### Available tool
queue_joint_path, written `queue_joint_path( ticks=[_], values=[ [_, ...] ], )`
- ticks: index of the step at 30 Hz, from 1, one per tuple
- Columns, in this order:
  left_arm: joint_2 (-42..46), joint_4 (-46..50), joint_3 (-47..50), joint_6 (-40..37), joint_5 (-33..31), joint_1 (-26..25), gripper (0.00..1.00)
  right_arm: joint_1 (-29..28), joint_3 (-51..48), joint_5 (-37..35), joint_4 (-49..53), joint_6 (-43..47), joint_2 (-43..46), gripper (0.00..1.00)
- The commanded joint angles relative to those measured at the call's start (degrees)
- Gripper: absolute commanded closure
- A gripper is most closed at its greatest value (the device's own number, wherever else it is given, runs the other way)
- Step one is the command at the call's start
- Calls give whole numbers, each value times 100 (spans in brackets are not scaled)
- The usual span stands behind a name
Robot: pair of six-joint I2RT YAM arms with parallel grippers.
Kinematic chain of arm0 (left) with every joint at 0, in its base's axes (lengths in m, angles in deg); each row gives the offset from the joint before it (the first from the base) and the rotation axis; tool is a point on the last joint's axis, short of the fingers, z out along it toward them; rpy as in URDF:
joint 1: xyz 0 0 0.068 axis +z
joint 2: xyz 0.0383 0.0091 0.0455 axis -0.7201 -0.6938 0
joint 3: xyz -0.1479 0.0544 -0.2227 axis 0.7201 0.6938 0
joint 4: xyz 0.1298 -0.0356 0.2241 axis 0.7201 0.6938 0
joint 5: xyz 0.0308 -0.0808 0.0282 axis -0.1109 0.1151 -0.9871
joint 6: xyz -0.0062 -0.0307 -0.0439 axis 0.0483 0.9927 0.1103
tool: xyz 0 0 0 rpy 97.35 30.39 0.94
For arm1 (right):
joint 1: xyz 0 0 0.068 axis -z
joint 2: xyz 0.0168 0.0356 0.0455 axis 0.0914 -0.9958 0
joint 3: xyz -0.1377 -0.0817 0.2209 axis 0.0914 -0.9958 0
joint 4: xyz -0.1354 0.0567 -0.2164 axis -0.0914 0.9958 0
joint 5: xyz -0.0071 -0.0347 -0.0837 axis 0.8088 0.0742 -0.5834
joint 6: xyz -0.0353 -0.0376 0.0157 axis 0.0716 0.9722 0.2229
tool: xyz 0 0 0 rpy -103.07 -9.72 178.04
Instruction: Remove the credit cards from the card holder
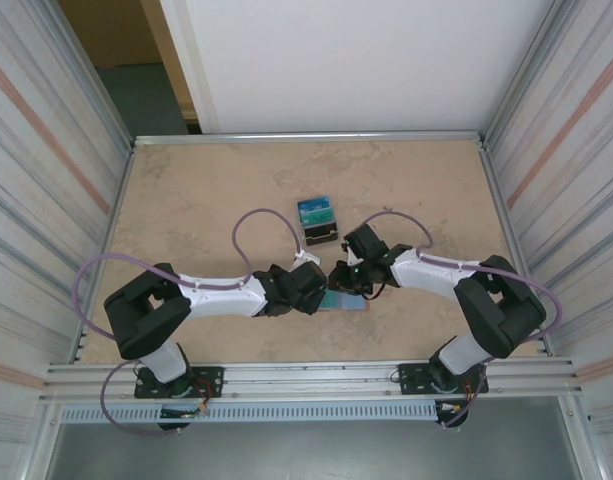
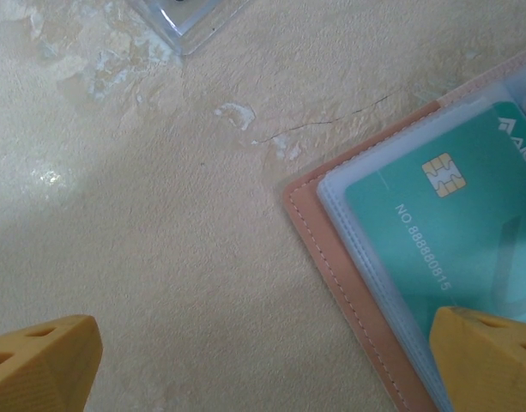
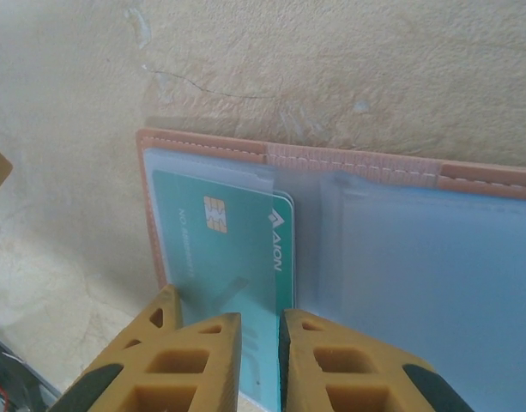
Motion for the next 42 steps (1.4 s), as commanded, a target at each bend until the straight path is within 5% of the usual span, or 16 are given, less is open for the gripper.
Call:
queue_joint_path(
  ticks=[1, 11, 30, 42],
  values=[
    [-25, 357, -26, 141, 67, -44, 1, 43, -120, 113, -28, 74, -75, 81],
    [-31, 375, -46, 203, 107, -93, 1, 93, -290, 237, -190, 62, -242, 82],
    [-16, 565, 33, 540, 185, -207, 1, 374, -963, 1612, -1812, -229, -134, 87],
    [-40, 687, -11, 561, 131, -207, 1, 514, -1112, 1629, -1838, -183, 81, 94]
  ],
)
